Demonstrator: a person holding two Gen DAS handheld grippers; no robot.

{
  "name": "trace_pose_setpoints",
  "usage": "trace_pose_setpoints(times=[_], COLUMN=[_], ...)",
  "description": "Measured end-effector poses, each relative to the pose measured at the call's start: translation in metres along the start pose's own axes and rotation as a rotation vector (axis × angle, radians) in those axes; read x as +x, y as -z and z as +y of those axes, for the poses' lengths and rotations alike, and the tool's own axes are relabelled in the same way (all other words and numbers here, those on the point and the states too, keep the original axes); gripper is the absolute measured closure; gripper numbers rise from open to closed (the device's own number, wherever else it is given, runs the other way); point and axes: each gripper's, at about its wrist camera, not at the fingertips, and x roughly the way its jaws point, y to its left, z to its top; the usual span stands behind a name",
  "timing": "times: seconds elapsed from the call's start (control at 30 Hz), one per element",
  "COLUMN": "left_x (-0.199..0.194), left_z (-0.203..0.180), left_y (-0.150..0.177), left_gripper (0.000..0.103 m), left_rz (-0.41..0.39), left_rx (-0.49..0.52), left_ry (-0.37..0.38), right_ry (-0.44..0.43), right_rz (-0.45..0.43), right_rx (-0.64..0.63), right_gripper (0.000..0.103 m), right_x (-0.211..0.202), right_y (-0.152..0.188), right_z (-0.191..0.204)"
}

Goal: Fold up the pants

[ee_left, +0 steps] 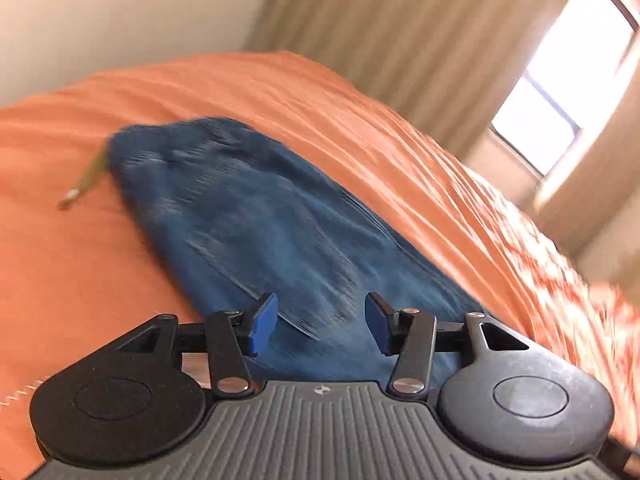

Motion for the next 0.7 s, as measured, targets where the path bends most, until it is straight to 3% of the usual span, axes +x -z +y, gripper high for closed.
trace_pose_setpoints(times=[0.2,0.33,0.43,0.57,0.7], left_x=[0.023,0.05,0.074,0.095,0.107], left_z=[0.083,0.126,0.142,0.147,0.148], left_y=[-0.028,-0.038,-0.047,-0.056,-0.063], left_gripper=[0.041,0.039,0.039,0.039,0.044], left_rz=[-0.09,-0.117,-0.109,-0.116,-0.107], left_rx=[-0.294,-0.462,-0.518,-0.513,-0.51], left_ry=[-0.043,0.001,-0.003,-0.021,-0.044], right_ry=[0.002,0.016,-0.008,0.006,-0.002], right_rz=[0.024,0.052,0.085,0.172,0.19], right_rx=[-0.01,-0.051,-0.06,-0.101,-0.103], right_gripper=[0.071,0.071,0.072,0.072,0.072], right_x=[0.033,0.047,0.056,0.075,0.076], right_y=[0.003,0.003,0.004,0.013,0.013], right_z=[0.015,0.019,0.019,0.021,0.018])
